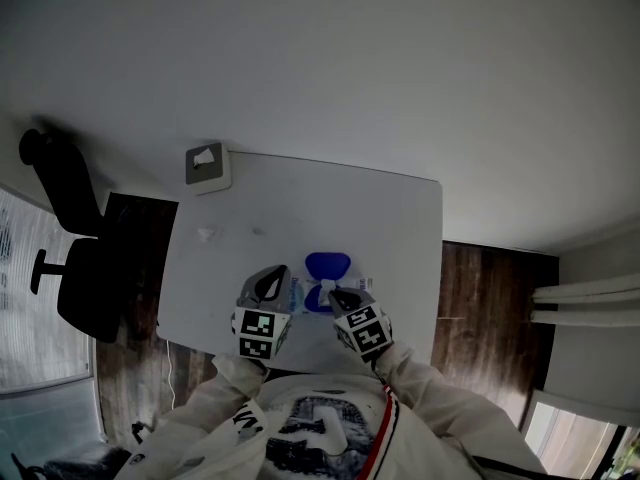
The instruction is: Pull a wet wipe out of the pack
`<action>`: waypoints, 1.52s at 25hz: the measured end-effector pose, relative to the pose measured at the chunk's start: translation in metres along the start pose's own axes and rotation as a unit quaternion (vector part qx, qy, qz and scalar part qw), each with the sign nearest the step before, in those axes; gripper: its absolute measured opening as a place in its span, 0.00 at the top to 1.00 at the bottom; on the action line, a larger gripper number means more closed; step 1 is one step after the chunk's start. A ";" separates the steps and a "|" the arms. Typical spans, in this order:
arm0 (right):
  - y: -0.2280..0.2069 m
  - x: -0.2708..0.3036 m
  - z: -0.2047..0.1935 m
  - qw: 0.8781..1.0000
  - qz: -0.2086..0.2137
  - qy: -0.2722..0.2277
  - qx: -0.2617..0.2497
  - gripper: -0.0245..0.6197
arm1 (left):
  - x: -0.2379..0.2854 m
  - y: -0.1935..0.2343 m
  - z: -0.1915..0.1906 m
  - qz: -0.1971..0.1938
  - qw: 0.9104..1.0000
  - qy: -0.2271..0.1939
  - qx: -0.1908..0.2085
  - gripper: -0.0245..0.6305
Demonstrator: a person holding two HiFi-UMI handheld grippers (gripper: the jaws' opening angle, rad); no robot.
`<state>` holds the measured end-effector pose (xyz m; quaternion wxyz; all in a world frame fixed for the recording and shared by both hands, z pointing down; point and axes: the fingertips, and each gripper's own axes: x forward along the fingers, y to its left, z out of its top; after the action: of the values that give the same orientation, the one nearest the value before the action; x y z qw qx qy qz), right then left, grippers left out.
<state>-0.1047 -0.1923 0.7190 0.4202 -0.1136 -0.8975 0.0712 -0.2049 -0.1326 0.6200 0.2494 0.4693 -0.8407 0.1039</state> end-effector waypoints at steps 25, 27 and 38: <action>-0.052 -0.105 0.086 0.976 -0.096 -0.175 0.088 0.95 | -0.007 -0.020 0.062 -0.019 0.998 -0.058 0.029 0.96; -0.060 -0.122 0.100 0.969 -0.114 -0.203 0.085 0.95 | -0.010 -0.022 0.077 -0.021 0.997 -0.071 0.038 0.96; -0.082 -0.218 0.161 0.928 -0.186 -0.314 0.067 0.95 | -0.028 -0.037 0.152 -0.029 0.988 -0.141 0.060 0.96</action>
<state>-0.1054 -0.3336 0.4737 0.1288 0.1123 -0.9818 0.0833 -0.2105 -0.1938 0.4730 0.1024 0.5174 -0.8458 0.0798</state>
